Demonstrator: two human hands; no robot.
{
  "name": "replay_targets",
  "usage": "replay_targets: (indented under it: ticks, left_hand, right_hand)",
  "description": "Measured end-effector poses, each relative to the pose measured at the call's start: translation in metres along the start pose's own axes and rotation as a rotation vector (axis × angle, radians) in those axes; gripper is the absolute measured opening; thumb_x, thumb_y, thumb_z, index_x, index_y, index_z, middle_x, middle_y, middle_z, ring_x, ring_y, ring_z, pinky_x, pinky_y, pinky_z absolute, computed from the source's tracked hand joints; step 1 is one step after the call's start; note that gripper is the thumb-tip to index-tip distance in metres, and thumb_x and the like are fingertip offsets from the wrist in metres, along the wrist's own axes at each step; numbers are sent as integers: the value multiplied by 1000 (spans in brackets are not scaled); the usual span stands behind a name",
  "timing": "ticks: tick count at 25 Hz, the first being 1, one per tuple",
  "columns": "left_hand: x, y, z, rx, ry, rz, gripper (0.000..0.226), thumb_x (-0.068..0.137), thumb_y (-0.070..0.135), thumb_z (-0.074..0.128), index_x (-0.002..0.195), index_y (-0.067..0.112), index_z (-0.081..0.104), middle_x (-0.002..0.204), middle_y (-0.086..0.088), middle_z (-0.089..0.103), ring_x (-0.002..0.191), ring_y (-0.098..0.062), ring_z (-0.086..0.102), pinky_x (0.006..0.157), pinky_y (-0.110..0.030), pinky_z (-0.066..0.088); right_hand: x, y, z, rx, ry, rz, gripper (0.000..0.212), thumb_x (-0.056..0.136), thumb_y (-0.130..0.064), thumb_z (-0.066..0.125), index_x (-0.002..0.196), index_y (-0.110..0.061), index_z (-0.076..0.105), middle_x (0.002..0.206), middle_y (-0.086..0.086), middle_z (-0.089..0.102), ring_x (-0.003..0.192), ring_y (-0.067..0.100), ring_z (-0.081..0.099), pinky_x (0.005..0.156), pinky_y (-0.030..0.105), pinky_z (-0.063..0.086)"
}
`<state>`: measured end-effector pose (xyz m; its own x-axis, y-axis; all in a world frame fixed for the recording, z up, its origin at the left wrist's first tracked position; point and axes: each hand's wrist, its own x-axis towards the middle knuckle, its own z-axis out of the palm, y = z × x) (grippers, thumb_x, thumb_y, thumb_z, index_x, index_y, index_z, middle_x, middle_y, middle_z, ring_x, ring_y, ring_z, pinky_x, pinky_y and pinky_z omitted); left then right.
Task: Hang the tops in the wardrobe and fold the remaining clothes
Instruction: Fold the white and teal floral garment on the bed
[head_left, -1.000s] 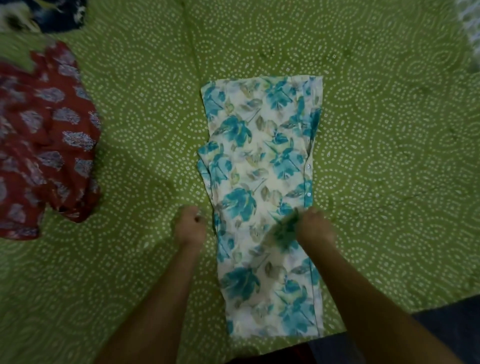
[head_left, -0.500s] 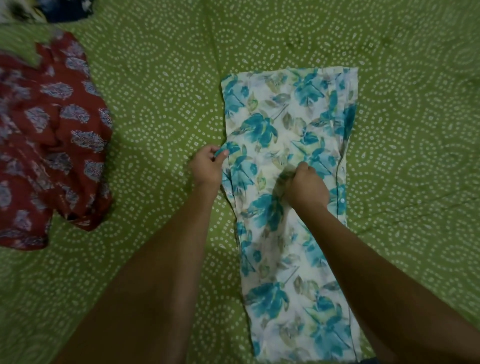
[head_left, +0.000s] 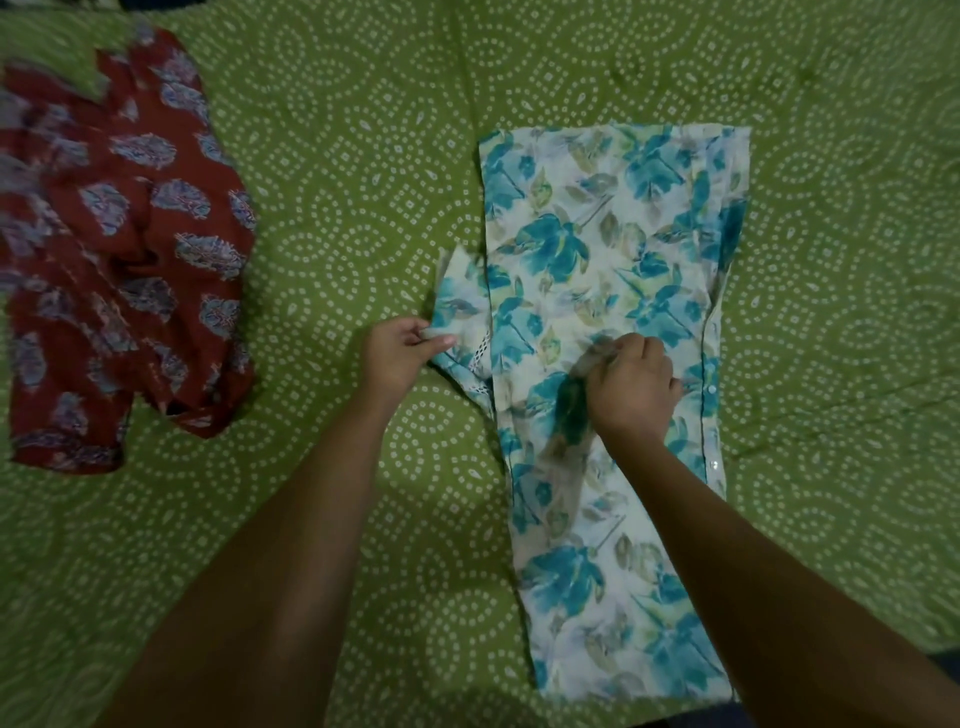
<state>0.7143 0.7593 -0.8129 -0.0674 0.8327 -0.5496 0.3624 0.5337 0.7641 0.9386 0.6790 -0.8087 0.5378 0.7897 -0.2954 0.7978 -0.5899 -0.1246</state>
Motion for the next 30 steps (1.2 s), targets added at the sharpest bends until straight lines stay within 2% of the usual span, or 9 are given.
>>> replay_targets:
  ticks: [5, 11, 14, 16, 18, 21, 25, 28, 30]
  left_hand:
    - [-54, -43, -60, -2, -32, -42, 18, 77, 8, 76, 92, 1, 71, 69, 13, 70, 71, -6, 66, 71, -28, 54]
    - [-113, -87, -81, -389, 56, -280, 12, 82, 2, 68, 86, 13, 67, 85, 0, 70, 83, -17, 63, 67, -21, 51]
    - [-112, -90, -86, -352, 77, -378, 11, 81, 23, 74, 80, 14, 68, 78, 4, 72, 77, -15, 64, 63, -21, 52]
    - [-106, -85, -84, -144, 82, -230, 26, 77, 35, 77, 73, 11, 67, 75, -1, 68, 70, -11, 61, 66, -26, 48]
    - [-104, -72, -81, -89, 199, 15, 31, 83, 22, 72, 60, 9, 55, 64, -1, 50, 60, -6, 46, 62, -26, 37]
    - [-109, -49, -75, -133, 236, 267, 30, 96, 14, 55, 69, 11, 43, 58, 3, 36, 52, -2, 33, 51, -23, 29]
    - [-120, -42, -65, 72, 287, 418, 17, 99, 30, 47, 88, 17, 50, 69, 1, 56, 57, -12, 53, 49, -32, 42]
    - [-121, -21, -55, 4, -4, 476, 19, 99, 32, 46, 114, 30, 57, 102, 2, 68, 89, -14, 66, 73, -34, 55]
    - [-112, -9, -56, -69, 13, 490, 27, 101, 25, 42, 126, 26, 52, 119, 1, 63, 104, -9, 62, 86, -26, 52]
  right_hand:
    - [-48, -21, 5, -23, 162, -55, 34, 82, -19, 60, 114, -10, 54, 118, 13, 50, 107, 35, 45, 90, 48, 34]
    - [-111, -45, 24, 25, 0, -370, 48, 77, -27, 62, 121, -16, 48, 127, 12, 43, 110, 30, 36, 91, 51, 36]
    - [-128, -52, 34, -63, -62, -500, 51, 71, -25, 64, 119, -14, 54, 122, 11, 47, 105, 28, 37, 84, 48, 39]
    - [-130, -57, 36, -63, -157, -586, 47, 73, -18, 61, 119, -15, 57, 123, 10, 47, 109, 30, 39, 85, 44, 34]
    - [-131, -58, 37, -17, -245, -643, 45, 75, -16, 57, 120, -17, 55, 125, 9, 44, 112, 32, 40, 86, 42, 30]
    - [-133, -57, 34, 54, -156, -611, 60, 76, -35, 62, 128, -17, 40, 131, 10, 37, 115, 29, 35, 91, 44, 31]
    - [-134, -74, 20, 226, -155, -600, 92, 70, -63, 59, 143, -18, 25, 140, 6, 39, 127, 22, 34, 97, 40, 23]
    - [-117, -90, 5, 344, -226, -662, 68, 77, -32, 67, 137, -14, 42, 119, 8, 63, 111, 25, 57, 92, 36, 33]
    - [-103, -97, -2, 539, -376, -564, 53, 83, -7, 61, 135, -12, 49, 114, 9, 67, 100, 27, 63, 87, 37, 48]
